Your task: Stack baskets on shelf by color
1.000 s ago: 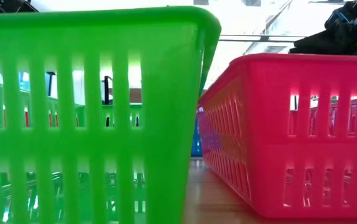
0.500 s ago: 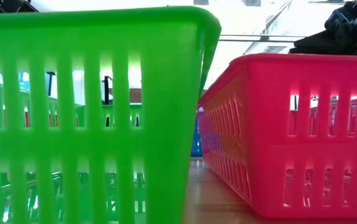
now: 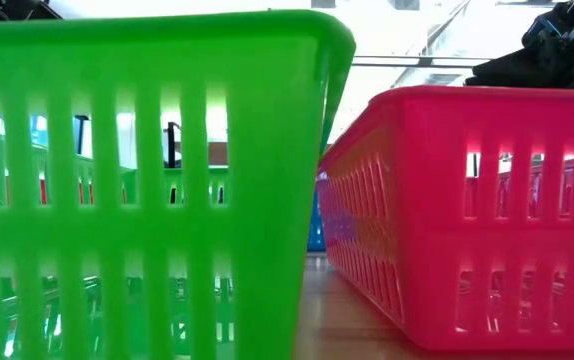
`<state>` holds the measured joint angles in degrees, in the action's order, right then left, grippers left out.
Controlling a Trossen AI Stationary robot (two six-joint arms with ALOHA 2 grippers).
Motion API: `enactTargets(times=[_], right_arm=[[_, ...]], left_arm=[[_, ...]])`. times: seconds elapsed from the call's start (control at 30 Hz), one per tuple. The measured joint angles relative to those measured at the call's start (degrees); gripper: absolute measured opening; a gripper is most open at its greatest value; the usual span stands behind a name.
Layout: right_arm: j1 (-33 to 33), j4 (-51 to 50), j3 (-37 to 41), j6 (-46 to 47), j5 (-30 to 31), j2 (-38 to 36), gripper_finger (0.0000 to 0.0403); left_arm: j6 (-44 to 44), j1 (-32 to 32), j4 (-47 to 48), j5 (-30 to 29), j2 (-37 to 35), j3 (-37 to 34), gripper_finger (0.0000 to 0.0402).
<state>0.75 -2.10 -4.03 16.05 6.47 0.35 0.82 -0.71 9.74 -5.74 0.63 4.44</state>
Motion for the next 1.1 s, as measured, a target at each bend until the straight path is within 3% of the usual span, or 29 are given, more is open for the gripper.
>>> enactTargets(times=[0.77,1.1], right_arm=[[-0.02,-0.01,0.00,-0.01,-0.01,0.01,0.0084],[-0.02,0.08,0.00,1.37,0.05,-0.01,0.0084]], left_arm=[[0.11,0.00,-0.11,0.00,0.01,0.01,0.0113],[4.96,0.00,-0.11,0.02,0.01,0.01,0.0113]])
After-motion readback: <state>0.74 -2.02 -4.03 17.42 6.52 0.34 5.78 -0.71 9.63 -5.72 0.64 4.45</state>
